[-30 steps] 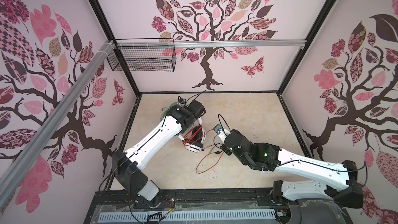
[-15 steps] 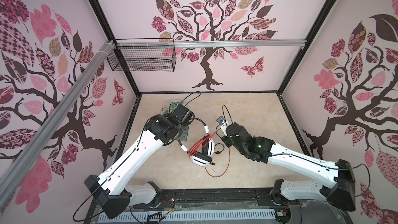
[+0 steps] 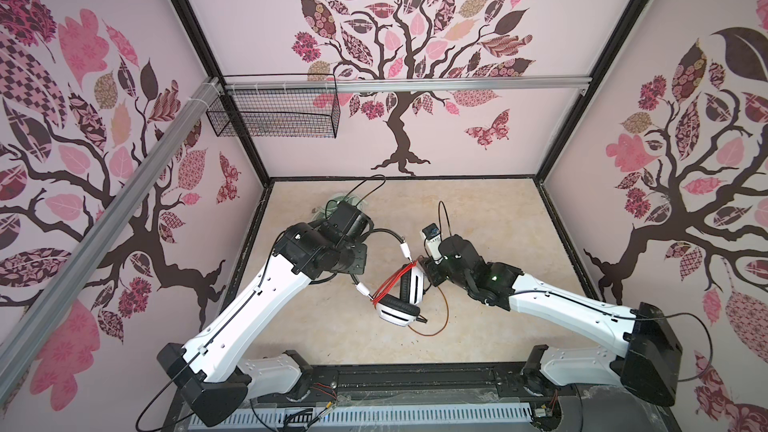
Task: Wrap the headphones
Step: 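Release the cable with the right gripper while the left raises the headphone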
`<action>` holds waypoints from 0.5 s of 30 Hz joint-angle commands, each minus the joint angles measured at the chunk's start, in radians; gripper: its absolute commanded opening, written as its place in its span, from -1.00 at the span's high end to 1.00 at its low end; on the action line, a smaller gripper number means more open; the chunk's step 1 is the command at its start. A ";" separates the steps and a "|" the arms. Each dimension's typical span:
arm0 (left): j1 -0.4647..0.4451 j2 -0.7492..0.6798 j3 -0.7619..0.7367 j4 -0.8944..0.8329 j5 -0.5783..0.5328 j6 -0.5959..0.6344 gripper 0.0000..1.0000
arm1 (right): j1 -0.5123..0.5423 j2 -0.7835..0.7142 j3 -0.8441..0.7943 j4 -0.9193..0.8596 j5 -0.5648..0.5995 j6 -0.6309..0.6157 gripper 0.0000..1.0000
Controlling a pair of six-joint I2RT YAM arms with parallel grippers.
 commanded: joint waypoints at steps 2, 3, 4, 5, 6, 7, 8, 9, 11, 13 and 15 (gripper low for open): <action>0.003 0.026 0.040 0.051 0.075 -0.059 1.00 | -0.001 -0.117 -0.077 0.010 -0.121 0.115 -0.27; 0.006 0.036 0.063 0.047 0.076 -0.065 1.00 | -0.005 -0.137 -0.100 0.013 -0.141 0.122 -0.28; 0.011 0.048 0.086 0.041 0.074 -0.075 1.00 | -0.016 -0.156 -0.123 0.019 -0.171 0.128 -0.26; 0.019 0.057 0.107 0.035 0.067 -0.083 1.00 | -0.032 -0.174 -0.142 0.028 -0.207 0.137 -0.26; 0.032 0.069 0.133 0.026 0.063 -0.091 1.00 | -0.062 -0.192 -0.171 0.047 -0.264 0.154 -0.26; 0.058 0.081 0.158 0.022 0.077 -0.095 1.00 | -0.103 -0.210 -0.202 0.075 -0.332 0.174 -0.25; 0.089 0.091 0.174 0.022 0.102 -0.098 1.00 | -0.147 -0.227 -0.229 0.101 -0.388 0.195 -0.25; 0.127 0.099 0.191 0.028 0.139 -0.101 1.00 | -0.196 -0.245 -0.261 0.133 -0.452 0.220 -0.25; 0.179 0.111 0.216 0.047 0.195 -0.107 1.00 | -0.273 -0.272 -0.308 0.186 -0.542 0.262 -0.25; 0.201 0.126 0.251 0.064 0.203 -0.107 1.00 | -0.329 -0.291 -0.344 0.232 -0.586 0.309 -0.26; 0.205 0.149 0.289 0.070 0.194 -0.107 1.00 | -0.349 -0.293 -0.370 0.287 -0.608 0.352 -0.27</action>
